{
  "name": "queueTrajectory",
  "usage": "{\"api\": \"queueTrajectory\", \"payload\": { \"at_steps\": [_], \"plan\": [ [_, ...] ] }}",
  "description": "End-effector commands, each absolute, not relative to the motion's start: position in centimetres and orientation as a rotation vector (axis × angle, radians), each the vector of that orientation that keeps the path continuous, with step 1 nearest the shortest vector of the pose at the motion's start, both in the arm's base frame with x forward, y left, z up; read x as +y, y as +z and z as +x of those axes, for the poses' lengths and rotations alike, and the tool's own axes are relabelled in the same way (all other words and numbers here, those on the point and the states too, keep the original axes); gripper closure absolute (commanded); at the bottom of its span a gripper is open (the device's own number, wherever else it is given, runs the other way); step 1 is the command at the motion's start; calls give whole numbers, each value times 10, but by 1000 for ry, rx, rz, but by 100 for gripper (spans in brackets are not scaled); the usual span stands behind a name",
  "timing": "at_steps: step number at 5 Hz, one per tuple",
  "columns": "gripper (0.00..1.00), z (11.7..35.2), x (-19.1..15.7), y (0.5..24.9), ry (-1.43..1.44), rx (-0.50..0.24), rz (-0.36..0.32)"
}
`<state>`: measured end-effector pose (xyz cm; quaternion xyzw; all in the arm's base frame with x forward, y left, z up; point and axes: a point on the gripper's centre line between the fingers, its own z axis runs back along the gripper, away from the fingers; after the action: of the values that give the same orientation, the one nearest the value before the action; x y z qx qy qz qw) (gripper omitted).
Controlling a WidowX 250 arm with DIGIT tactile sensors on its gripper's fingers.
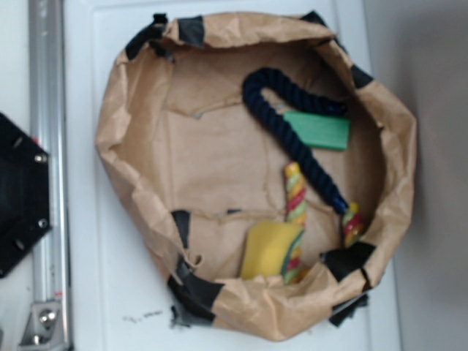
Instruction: Grab the green sponge.
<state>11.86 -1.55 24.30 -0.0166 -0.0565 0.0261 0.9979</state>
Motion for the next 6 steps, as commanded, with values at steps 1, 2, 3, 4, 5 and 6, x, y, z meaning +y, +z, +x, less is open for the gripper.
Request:
{"api": "queueTrajectory", "payload": {
  "at_steps": [1, 2, 3, 4, 5, 6],
  "plan": [
    [0, 119, -15, 243, 52, -113, -33],
    [0, 169, -11, 221, 302, -129, -31],
    [0, 216, 6, 203, 555, -142, -78],
    [0, 260, 21, 179, 806, -177, -103],
    [0, 260, 21, 179, 806, -177, -103],
    [0, 260, 21, 179, 806, -177, -103]
  ]
}}
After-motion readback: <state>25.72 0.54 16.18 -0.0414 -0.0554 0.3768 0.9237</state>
